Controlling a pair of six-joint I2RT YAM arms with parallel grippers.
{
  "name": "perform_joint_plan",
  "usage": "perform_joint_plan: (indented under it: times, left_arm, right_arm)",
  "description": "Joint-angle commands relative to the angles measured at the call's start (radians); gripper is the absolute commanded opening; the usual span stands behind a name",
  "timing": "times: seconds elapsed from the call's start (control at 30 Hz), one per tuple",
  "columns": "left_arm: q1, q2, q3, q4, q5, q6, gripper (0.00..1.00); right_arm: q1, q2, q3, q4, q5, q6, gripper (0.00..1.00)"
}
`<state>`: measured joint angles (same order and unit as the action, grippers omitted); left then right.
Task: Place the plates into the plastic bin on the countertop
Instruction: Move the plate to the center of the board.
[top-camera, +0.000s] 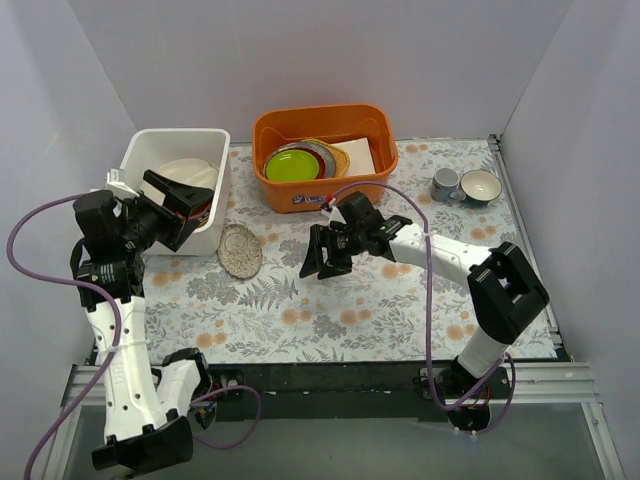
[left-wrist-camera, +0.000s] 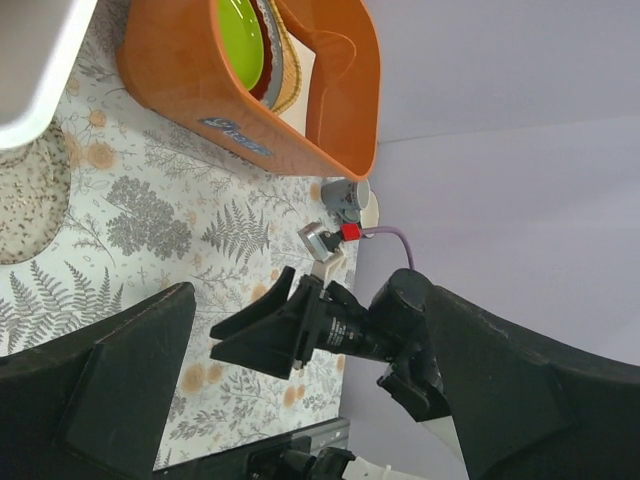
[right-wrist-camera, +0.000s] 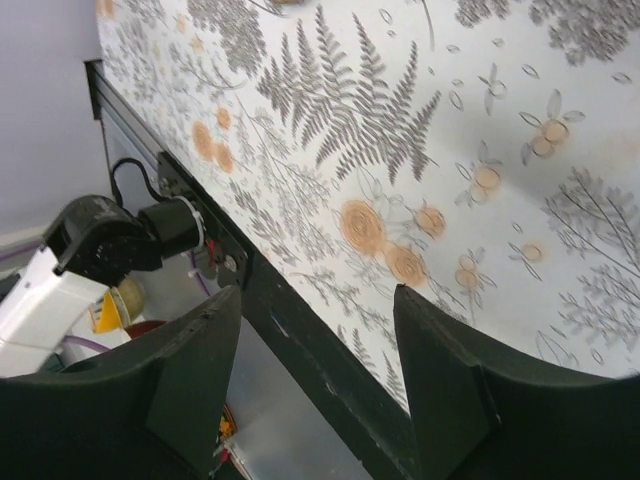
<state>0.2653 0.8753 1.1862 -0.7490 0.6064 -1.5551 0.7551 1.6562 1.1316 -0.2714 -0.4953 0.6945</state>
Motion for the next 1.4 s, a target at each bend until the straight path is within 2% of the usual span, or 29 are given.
perform_joint_plan:
  times: [0.0,0.2,0.57,1.0,1.37]
  left_arm:
    - [-0.003,-0.032,-0.014,-0.056,0.026,-0.029,0.98]
    - [-0.005,-0.015,0.03,-0.087,0.046,-0.019,0.97]
    - [-0.005,0.03,0.131,-0.124,0.092,0.018,0.97]
    - [-0.003,0.027,0.191,-0.125,0.133,0.01,0.97]
    - [-0.003,0.03,0.211,-0.138,0.162,0.01,0.98]
  right_arm:
    - [0.026,0.036,0.022,0.221,0.04,0.112,0.68]
    - [0.061,0.147,0.063,0.371,0.086,0.16,0.62]
    - [0.159,0.407,0.269,0.41,0.181,0.203,0.57]
    - [0.159,0.491,0.303,0.403,0.259,0.286,0.43]
    - [0.161,0.573,0.338,0.434,0.268,0.369,0.37]
